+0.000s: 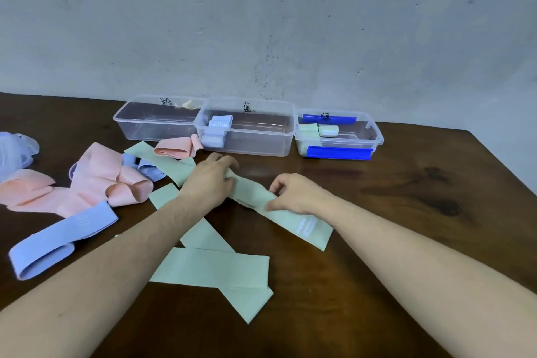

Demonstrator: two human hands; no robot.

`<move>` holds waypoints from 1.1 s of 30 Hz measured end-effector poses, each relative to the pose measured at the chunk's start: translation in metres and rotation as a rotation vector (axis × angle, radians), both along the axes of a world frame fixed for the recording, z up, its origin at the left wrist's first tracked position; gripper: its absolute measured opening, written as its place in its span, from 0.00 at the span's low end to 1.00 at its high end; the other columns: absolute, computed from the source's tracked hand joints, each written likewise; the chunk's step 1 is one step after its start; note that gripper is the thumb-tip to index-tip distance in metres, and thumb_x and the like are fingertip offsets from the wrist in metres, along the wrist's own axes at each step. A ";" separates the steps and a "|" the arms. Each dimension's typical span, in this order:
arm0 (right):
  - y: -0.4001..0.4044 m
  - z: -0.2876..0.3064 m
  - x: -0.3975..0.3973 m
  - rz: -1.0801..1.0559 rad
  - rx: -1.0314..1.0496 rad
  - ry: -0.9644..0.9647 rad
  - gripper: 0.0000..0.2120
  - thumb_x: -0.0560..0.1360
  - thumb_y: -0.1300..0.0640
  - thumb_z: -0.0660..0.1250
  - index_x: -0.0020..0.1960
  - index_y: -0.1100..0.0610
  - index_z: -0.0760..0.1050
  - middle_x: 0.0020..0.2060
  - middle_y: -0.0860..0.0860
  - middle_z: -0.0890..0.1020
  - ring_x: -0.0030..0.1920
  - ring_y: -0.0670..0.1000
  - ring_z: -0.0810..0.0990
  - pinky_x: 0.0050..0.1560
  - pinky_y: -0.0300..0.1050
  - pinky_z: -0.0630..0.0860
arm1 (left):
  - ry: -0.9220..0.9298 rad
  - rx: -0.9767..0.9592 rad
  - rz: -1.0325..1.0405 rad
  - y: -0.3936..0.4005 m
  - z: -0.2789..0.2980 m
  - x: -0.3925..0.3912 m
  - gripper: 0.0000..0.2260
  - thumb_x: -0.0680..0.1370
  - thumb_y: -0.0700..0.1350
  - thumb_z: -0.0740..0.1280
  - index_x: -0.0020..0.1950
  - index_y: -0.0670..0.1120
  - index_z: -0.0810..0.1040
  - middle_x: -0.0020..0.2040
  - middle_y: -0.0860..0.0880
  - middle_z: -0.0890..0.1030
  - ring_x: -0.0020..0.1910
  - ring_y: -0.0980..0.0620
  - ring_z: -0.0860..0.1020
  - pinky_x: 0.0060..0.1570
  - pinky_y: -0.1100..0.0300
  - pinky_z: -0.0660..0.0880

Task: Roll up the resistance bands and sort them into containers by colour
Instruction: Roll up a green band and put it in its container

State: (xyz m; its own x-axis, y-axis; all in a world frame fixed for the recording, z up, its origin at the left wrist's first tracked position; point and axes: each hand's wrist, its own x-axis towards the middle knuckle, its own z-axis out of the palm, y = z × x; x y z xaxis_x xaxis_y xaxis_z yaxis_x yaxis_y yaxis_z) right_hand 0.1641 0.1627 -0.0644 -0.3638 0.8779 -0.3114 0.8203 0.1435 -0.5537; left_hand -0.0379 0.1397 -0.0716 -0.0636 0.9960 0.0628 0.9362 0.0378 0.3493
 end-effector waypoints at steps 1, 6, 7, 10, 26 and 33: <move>-0.003 0.001 0.005 0.001 -0.023 0.024 0.14 0.71 0.49 0.77 0.52 0.49 0.77 0.47 0.45 0.78 0.47 0.46 0.77 0.46 0.43 0.76 | -0.017 0.011 -0.008 0.000 0.002 0.002 0.15 0.80 0.41 0.64 0.66 0.53 0.74 0.70 0.49 0.70 0.65 0.46 0.72 0.61 0.56 0.72; -0.013 0.013 0.037 -0.013 -0.190 0.080 0.14 0.71 0.49 0.77 0.51 0.55 0.80 0.43 0.49 0.80 0.43 0.47 0.76 0.43 0.41 0.71 | -0.258 0.119 -0.109 -0.004 0.010 0.028 0.21 0.79 0.36 0.63 0.69 0.53 0.73 0.61 0.51 0.77 0.60 0.50 0.76 0.56 0.62 0.71; -0.015 0.016 0.045 -0.018 -0.204 0.073 0.15 0.71 0.49 0.78 0.52 0.56 0.80 0.43 0.49 0.79 0.43 0.48 0.76 0.43 0.42 0.70 | -0.361 0.136 -0.123 -0.006 0.012 0.036 0.21 0.78 0.37 0.65 0.68 0.54 0.73 0.55 0.52 0.79 0.55 0.52 0.78 0.55 0.62 0.72; -0.019 0.021 0.063 -0.049 -0.187 0.065 0.19 0.69 0.43 0.78 0.53 0.53 0.78 0.43 0.48 0.79 0.42 0.47 0.74 0.42 0.41 0.70 | -0.562 0.154 -0.136 -0.010 0.021 0.062 0.18 0.76 0.43 0.73 0.63 0.56 0.76 0.44 0.57 0.81 0.40 0.61 0.76 0.42 0.69 0.72; -0.074 0.047 0.162 -0.147 -0.030 0.842 0.10 0.80 0.52 0.69 0.60 0.52 0.80 0.51 0.43 0.86 0.50 0.41 0.84 0.49 0.35 0.79 | -1.506 -0.050 0.059 -0.058 0.073 0.197 0.07 0.79 0.43 0.69 0.56 0.45 0.82 0.44 0.47 0.84 0.39 0.52 0.81 0.31 0.64 0.75; -0.095 0.058 0.188 -0.221 -0.132 1.010 0.08 0.78 0.56 0.71 0.57 0.50 0.78 0.52 0.48 0.86 0.52 0.50 0.85 0.56 0.55 0.81 | -1.479 -0.148 0.146 -0.101 0.072 0.233 0.19 0.76 0.52 0.72 0.63 0.43 0.81 0.57 0.42 0.83 0.54 0.44 0.82 0.55 0.47 0.79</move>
